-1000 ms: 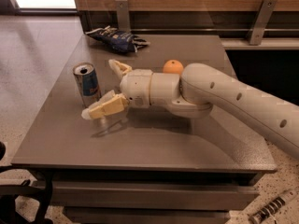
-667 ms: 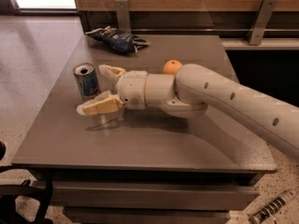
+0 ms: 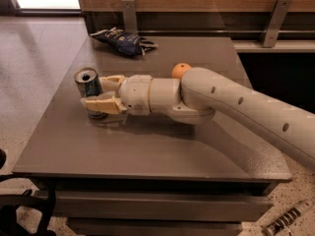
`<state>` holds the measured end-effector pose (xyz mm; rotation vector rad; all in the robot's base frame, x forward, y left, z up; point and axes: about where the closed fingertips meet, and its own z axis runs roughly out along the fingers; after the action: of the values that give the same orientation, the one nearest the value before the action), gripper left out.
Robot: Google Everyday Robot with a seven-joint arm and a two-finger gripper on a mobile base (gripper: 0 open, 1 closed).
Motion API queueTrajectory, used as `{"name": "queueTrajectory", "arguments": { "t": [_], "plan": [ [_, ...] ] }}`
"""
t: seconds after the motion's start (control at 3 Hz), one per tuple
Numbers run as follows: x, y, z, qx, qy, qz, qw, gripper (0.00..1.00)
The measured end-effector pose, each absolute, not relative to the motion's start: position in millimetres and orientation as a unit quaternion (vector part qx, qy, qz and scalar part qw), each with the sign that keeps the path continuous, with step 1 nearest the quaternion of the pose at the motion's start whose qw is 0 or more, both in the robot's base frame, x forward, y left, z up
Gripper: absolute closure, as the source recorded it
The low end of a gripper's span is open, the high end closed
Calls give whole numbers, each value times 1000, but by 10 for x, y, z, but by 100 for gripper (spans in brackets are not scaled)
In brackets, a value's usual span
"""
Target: Pick redbull can
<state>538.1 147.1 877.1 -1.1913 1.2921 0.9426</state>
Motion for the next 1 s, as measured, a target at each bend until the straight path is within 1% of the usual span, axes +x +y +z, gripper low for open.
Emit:
{"name": "queueTrajectory", "arguments": {
  "t": [0.33,0.67,1.0],
  "plan": [
    [5369,1492,8778,-503,543,398,542,97],
    [5363,1504,8781,-504,542,398,542,100],
    [5344,1506,8972,-512,518,404,553,100]
  ]
}}
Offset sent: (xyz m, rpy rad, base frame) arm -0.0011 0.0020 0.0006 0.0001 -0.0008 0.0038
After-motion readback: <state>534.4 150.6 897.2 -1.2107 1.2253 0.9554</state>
